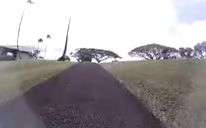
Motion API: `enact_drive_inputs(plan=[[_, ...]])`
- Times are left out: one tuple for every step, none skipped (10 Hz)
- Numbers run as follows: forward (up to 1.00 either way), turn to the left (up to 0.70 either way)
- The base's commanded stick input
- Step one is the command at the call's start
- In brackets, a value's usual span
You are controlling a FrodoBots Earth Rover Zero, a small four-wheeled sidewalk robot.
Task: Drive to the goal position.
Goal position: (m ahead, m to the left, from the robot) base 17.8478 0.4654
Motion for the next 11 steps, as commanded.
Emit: enact_drive_inputs(plan=[[0.85,0.00],[0.85,0.00],[0.85,0.00],[0.85,0.00],[0.85,0.00],[0.85,0.00],[0.85,0.00],[0.85,0.03],[0.85,0.14],[0.85,0.31],[0.85,0.34]])
